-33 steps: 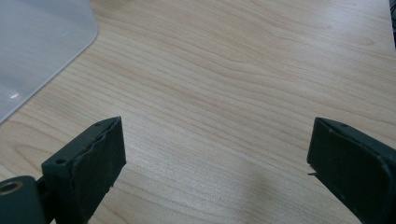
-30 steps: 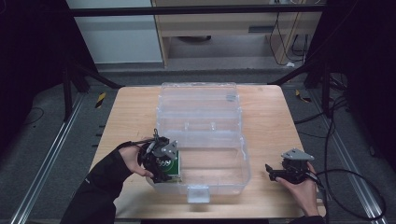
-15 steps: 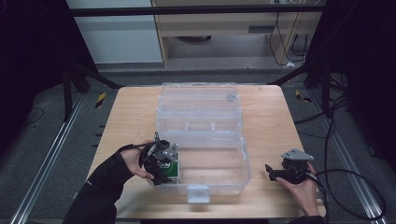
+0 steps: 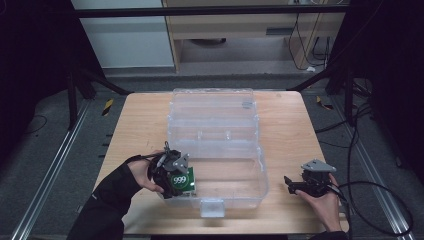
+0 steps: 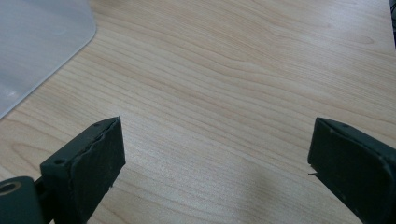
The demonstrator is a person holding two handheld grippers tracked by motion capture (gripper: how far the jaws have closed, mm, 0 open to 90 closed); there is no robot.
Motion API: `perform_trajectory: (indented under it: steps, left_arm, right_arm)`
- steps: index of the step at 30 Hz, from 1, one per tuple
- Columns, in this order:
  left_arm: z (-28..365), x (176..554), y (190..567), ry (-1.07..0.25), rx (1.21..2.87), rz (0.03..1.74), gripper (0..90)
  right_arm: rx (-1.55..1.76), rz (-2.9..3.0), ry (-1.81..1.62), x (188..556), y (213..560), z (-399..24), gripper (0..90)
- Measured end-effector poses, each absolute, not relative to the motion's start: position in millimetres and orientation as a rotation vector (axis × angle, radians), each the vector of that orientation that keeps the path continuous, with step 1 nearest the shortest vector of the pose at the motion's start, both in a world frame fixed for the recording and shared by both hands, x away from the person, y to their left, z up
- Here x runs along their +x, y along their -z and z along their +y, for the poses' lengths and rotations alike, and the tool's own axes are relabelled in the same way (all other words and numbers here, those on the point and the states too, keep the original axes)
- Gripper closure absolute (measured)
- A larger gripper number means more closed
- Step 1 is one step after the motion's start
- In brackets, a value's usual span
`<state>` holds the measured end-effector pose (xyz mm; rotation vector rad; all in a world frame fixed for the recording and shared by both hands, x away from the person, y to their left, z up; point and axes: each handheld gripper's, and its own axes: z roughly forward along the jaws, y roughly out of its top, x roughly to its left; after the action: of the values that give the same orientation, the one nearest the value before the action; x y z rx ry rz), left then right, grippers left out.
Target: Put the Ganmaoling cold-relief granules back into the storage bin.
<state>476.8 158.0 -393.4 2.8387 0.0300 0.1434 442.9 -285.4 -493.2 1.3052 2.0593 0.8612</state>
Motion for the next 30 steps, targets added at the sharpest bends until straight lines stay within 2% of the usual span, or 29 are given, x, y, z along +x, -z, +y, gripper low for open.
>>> perform_trajectory:
  steps: [7, 17, 30]
  left_arm:
    - [167.3, 474.4, 383.4, -0.192, 2.785, 0.079, 11.9]
    - [211.2, 465.5, 357.4, -0.326, 2.554, 0.322, 14.9]
    - [270.3, 461.0, 373.4, -0.438, 2.338, 0.65, 15.3]
  right_arm:
    - [1.314, 2.052, -0.866, 442.4, 492.7, -286.1, 4.2]
    - [1.317, 2.045, -0.869, 441.3, 491.9, -287.2, 4.5]
    - [1.326, 2.041, -0.872, 440.7, 492.1, -287.3, 4.5]
